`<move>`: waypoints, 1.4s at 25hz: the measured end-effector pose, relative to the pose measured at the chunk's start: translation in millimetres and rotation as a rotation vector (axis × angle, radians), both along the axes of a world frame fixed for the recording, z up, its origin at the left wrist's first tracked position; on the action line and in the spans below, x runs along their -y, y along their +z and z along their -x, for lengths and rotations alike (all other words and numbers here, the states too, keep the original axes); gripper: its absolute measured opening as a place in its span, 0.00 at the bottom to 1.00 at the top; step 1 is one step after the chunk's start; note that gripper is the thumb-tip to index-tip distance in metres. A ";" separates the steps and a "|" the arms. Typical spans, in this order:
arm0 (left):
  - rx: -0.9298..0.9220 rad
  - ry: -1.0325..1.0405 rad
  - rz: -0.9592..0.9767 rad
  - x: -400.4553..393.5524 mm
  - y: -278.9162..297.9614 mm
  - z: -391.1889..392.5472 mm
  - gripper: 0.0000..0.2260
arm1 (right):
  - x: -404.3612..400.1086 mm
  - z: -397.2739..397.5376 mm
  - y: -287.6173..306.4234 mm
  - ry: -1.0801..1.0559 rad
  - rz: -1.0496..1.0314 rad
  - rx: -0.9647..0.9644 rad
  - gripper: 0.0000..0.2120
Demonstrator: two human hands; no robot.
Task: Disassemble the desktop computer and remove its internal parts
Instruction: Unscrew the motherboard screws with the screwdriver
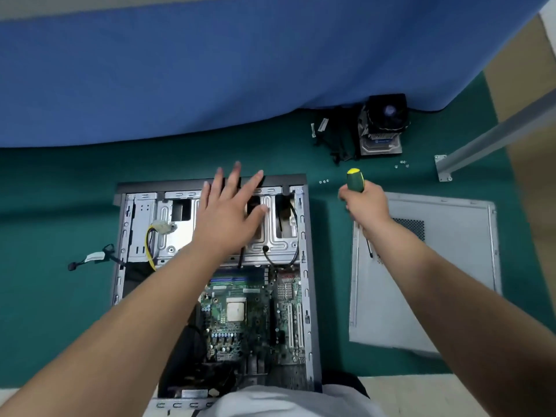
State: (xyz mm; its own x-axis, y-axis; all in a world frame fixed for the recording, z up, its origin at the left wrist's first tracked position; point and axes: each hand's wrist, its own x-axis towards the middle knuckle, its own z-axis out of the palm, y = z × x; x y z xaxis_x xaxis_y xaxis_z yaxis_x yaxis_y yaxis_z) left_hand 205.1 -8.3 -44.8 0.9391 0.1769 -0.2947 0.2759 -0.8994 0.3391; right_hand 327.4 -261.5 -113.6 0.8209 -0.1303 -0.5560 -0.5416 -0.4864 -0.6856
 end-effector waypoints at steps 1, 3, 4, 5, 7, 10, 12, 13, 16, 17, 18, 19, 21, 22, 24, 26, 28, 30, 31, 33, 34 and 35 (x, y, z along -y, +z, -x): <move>-0.031 -0.025 -0.047 -3.2 -6.3 0.4 0.28 | -3.3 -13.0 -7.9 0.004 0.042 -0.020 0.07; -0.031 -0.043 -0.035 -5.8 -15.8 0.9 0.29 | -10.9 -36.3 -23.2 -0.005 0.102 -0.048 0.05; -0.024 -0.043 -0.024 -6.3 -18.6 0.3 0.30 | -14.7 -45.2 -29.1 -0.016 0.114 -0.060 0.05; -0.020 -0.040 -0.026 -7.1 -20.9 -0.8 0.30 | -18.2 -52.0 -34.3 -0.022 0.129 -0.067 0.05; -0.020 -0.034 -0.051 -8.9 -24.3 -1.8 0.30 | -24.2 -61.9 -44.7 0.013 0.193 -0.056 0.05; -0.015 -0.039 -0.063 -8.1 -27.0 -0.5 0.30 | -28.5 -63.9 -56.2 0.059 0.275 -0.039 0.04; -0.008 -0.037 -0.070 -7.5 -28.5 -0.1 0.30 | -29.5 -60.6 -61.9 0.070 0.310 -0.031 0.03; -0.006 -0.035 -0.074 -7.5 -29.0 0.0 0.30 | -29.5 -58.8 -63.0 0.085 0.333 -0.024 0.03; 0.001 -0.039 -0.072 -7.6 -29.8 1.1 0.29 | -27.5 -56.7 -54.4 0.134 0.364 -0.017 0.04; 0.002 -0.043 -0.071 -7.6 -30.1 1.1 0.29 | -25.2 -56.0 -47.3 0.140 0.358 -0.006 0.03; 0.001 -0.045 -0.070 -8.1 -30.6 0.5 0.29 | -22.4 -54.2 -39.8 0.142 0.343 0.015 0.04; -0.002 -0.045 -0.070 -8.9 -31.0 -0.5 0.30 | -19.4 -50.7 -30.5 0.138 0.318 0.037 0.04; -0.006 -0.053 -0.070 -10.0 -31.1 -1.8 0.30 | -14.9 -36.6 -8.6 0.095 0.164 0.052 0.06; -0.006 -0.060 -0.067 -9.9 -30.7 -1.2 0.30 | -13.5 -25.0 5.7 0.058 0.031 0.038 0.07; -0.029 -0.075 -0.024 -12.0 -28.7 0.5 0.31 | -12.6 1.3 38.3 0.011 -0.208 -0.001 0.10; -0.083 -0.070 0.082 -15.8 -18.1 -0.7 0.32 | -12.8 27.6 72.4 -0.011 -0.375 0.004 0.10; -0.027 -0.056 0.186 -11.3 0.2 3.4 0.30 | -15.3 54.5 103.4 -0.060 -0.537 0.047 0.08; 0.103 -0.034 0.368 8.3 19.4 23.3 0.25 | -21.7 79.2 125.9 -0.130 -0.695 0.075 0.07; 0.109 -0.049 0.500 21.8 28.2 41.8 0.23 | -26.2 91.3 133.4 -0.162 -0.756 0.087 0.08; -0.017 -0.107 0.776 51.6 40.5 87.3 0.15 | -38.3 117.9 142.1 -0.199 -0.800 0.115 0.10; -0.083 -0.101 0.901 62.3 41.1 105.9 0.12 | -44.6 129.3 143.5 -0.209 -0.806 0.125 0.11; -0.119 -0.056 1.014 69.0 39.4 120.6 0.11 | -50.0 140.2 143.3 -0.222 -0.818 0.130 0.11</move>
